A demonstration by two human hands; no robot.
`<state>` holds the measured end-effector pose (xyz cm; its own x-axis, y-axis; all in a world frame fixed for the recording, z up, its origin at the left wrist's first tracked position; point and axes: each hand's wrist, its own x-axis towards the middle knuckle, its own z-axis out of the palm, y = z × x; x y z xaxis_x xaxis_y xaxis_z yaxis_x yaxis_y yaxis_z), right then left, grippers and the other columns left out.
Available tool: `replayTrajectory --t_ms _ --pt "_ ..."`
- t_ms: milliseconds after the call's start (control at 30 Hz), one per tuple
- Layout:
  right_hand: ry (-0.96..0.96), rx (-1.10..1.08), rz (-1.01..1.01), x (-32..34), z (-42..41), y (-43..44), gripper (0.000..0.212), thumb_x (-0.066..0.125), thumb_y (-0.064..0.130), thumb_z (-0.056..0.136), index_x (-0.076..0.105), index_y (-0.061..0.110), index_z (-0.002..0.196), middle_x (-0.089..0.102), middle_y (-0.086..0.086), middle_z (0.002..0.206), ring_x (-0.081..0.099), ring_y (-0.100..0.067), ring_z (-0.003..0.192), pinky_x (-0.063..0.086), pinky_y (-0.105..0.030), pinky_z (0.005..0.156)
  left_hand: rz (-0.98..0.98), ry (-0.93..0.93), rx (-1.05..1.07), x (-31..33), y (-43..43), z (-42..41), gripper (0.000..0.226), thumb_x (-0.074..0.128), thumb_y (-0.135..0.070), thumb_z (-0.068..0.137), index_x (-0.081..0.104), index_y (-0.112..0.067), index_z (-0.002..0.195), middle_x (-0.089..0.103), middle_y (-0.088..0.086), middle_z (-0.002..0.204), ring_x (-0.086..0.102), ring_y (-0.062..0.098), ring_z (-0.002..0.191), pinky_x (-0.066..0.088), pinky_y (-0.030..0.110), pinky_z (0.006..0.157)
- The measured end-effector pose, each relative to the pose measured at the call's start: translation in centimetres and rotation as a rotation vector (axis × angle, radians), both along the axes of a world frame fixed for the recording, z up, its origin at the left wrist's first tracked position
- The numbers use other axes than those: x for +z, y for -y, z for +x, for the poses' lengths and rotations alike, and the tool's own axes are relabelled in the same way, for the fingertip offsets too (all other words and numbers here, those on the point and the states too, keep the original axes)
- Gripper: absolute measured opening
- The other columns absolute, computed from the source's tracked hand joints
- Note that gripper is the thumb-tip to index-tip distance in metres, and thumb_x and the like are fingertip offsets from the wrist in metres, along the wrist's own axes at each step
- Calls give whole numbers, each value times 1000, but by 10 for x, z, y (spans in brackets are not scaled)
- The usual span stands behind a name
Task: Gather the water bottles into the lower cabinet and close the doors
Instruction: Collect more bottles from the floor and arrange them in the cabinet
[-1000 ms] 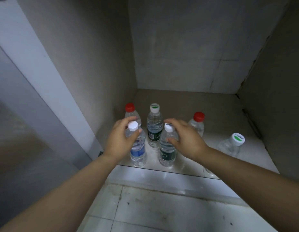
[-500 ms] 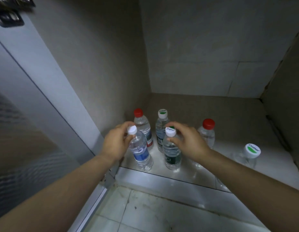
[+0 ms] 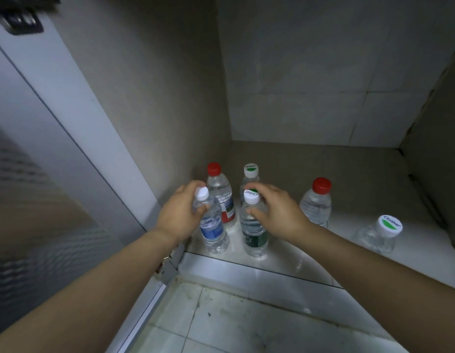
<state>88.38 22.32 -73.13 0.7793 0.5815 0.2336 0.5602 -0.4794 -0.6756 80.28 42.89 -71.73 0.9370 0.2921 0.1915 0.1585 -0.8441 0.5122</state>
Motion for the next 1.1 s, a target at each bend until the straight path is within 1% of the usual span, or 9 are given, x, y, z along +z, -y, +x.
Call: replayTrajectory --t_ms 100,167,233,367,467,567,767,1000,1100 --pt "-40 -23 19 -1 0 -2 50 68 11 79 53 28 123 60 -3 122 58 -21 106 41 -25 84 -71 63 36 -4 2 1 30 61 -17 85 54 -23 113 63 5 107 59 27 97 49 39 83" --pt "-84 -51 58 1 0 -5 46 67 9 80 56 28 120 62 -1 120 59 -19 106 42 -25 85 -120 110 74 -7 5 -1 27 61 -19 86 55 -27 112 66 1 104 61 25 93 51 39 81" --pt "-112 -78 98 3 -1 -8 40 66 10 81 58 27 116 64 0 118 59 -16 105 42 -24 84 -102 142 69 -11 8 -2 28 60 -21 87 55 -28 114 66 1 106 62 25 93 51 39 80" --pt "-104 -89 110 2 -2 -11 39 67 11 81 59 25 117 64 0 119 59 -15 105 40 -21 84 -61 180 56 -15 11 2 32 60 -17 88 55 -26 118 63 0 115 60 24 98 46 32 81" --pt "-67 -86 94 1 -3 -11 40 68 9 80 60 23 117 62 -1 119 58 -13 102 38 -16 83 -68 191 40 -15 12 6 33 59 -17 88 55 -27 119 62 -1 116 59 23 99 40 27 77" --pt "-46 -90 78 2 -3 -8 40 69 11 79 60 22 116 62 -1 117 55 -9 96 36 -14 79 -79 216 10 -18 11 7 34 60 -15 87 55 -25 119 62 0 117 59 24 98 39 26 76" --pt "-4 -92 60 4 -3 -6 38 69 11 79 61 19 115 64 -4 113 59 -17 98 40 -20 80 -14 155 -82 -16 12 8 36 58 -14 88 52 -22 122 59 4 120 59 26 100 42 29 77" --pt "-12 -93 54 3 -2 -13 40 67 13 82 57 19 121 60 -5 119 56 -16 100 37 -20 80 41 134 -100 -9 10 10 38 55 -14 90 50 -20 126 57 6 124 58 29 104 44 33 81" --pt "0 -93 57 1 -3 -16 40 68 13 81 58 20 120 61 -5 118 55 -14 97 36 -19 79 18 132 -95 -13 8 8 37 57 -13 89 51 -21 124 57 5 123 57 27 104 41 29 79"
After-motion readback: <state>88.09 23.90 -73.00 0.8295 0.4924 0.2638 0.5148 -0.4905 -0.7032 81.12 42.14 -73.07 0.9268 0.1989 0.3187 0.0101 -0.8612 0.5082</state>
